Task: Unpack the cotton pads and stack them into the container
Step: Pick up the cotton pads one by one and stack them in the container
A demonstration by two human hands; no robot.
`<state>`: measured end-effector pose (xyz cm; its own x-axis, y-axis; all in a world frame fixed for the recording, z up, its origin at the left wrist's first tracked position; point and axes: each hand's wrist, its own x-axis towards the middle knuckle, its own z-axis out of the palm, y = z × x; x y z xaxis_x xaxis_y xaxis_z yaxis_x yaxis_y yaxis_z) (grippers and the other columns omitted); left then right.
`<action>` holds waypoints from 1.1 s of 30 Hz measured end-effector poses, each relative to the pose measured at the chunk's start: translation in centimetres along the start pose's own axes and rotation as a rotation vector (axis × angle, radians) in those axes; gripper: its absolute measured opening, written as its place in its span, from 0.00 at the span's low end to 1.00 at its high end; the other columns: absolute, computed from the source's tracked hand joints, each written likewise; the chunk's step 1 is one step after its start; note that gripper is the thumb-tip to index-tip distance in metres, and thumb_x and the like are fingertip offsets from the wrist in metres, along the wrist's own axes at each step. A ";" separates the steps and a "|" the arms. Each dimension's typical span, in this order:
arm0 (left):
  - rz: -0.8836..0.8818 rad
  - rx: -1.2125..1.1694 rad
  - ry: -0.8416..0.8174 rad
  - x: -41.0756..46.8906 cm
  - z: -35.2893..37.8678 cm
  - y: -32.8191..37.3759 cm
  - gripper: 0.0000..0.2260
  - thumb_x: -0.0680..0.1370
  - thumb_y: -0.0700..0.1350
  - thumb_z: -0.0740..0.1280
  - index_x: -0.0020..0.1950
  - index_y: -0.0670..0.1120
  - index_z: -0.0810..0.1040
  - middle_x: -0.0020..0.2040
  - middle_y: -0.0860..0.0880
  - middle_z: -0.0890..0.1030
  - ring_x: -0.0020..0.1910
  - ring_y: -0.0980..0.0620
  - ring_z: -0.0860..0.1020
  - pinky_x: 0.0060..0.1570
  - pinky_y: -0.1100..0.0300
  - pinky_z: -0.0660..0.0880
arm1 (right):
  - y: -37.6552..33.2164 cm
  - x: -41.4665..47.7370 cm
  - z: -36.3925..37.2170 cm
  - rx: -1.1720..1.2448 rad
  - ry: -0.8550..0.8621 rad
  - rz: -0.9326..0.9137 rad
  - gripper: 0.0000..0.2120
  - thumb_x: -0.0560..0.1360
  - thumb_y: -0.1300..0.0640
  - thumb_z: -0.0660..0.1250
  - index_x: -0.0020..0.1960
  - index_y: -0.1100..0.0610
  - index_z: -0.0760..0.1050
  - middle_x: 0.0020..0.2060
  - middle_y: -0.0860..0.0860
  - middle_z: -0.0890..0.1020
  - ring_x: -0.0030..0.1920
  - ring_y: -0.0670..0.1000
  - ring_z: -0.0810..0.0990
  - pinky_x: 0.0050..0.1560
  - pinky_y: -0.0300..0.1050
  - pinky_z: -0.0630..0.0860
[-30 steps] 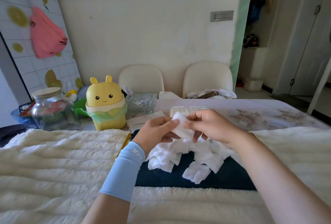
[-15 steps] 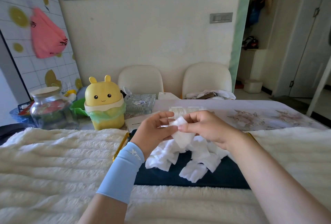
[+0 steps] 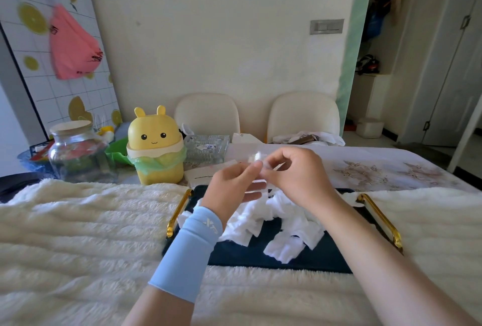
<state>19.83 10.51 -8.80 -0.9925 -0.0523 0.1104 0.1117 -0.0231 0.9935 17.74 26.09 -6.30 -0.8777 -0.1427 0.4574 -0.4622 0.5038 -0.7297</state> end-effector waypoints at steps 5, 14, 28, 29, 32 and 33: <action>-0.001 -0.119 0.018 0.2 -0.8 -0.6 0.13 0.78 0.43 0.71 0.55 0.34 0.81 0.47 0.33 0.81 0.46 0.44 0.82 0.50 0.54 0.82 | -0.5 -0.1 -0.4 0.186 -0.180 0.009 0.14 0.77 0.66 0.65 0.48 0.51 0.86 0.40 0.46 0.87 0.40 0.43 0.84 0.41 0.38 0.79; -0.067 -0.118 -0.087 0.0 -1.4 -0.2 0.08 0.80 0.38 0.66 0.56 0.36 0.81 0.45 0.40 0.83 0.42 0.48 0.82 0.47 0.55 0.81 | 0.9 0.6 -1.1 0.123 -0.138 0.020 0.15 0.71 0.54 0.78 0.56 0.43 0.83 0.48 0.41 0.83 0.36 0.42 0.77 0.47 0.39 0.78; -0.156 -0.282 -0.168 -0.5 -0.9 0.1 0.18 0.81 0.50 0.64 0.62 0.37 0.78 0.57 0.37 0.83 0.55 0.43 0.83 0.57 0.48 0.80 | -0.1 0.3 -1.3 0.153 -0.088 0.049 0.07 0.69 0.56 0.80 0.41 0.47 0.83 0.28 0.39 0.79 0.26 0.39 0.73 0.30 0.30 0.70; -0.137 -0.267 -0.194 -0.6 -0.8 0.1 0.18 0.79 0.49 0.67 0.62 0.38 0.79 0.57 0.38 0.83 0.56 0.43 0.83 0.58 0.49 0.79 | 0.0 0.3 -1.2 0.193 -0.078 0.083 0.07 0.69 0.56 0.80 0.41 0.49 0.83 0.30 0.39 0.82 0.27 0.38 0.74 0.33 0.32 0.72; -0.087 -0.183 -0.187 -0.6 -0.7 -0.1 0.13 0.75 0.37 0.71 0.59 0.38 0.80 0.55 0.39 0.84 0.56 0.43 0.83 0.59 0.52 0.79 | 0.1 0.3 -1.0 0.275 -0.103 0.197 0.05 0.71 0.58 0.78 0.44 0.54 0.83 0.35 0.45 0.84 0.27 0.41 0.77 0.32 0.38 0.75; -0.080 -0.164 -0.166 -0.5 -0.7 -0.2 0.12 0.75 0.33 0.71 0.58 0.38 0.81 0.54 0.40 0.85 0.56 0.42 0.83 0.58 0.52 0.79 | 0.3 0.4 -1.0 0.297 -0.110 0.227 0.05 0.72 0.59 0.77 0.46 0.54 0.82 0.36 0.46 0.84 0.28 0.43 0.79 0.32 0.40 0.76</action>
<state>20.35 9.83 -9.04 -0.9915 0.1210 0.0486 0.0259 -0.1827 0.9828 17.36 27.00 -5.80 -0.9626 -0.1552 0.2219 -0.2571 0.2665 -0.9289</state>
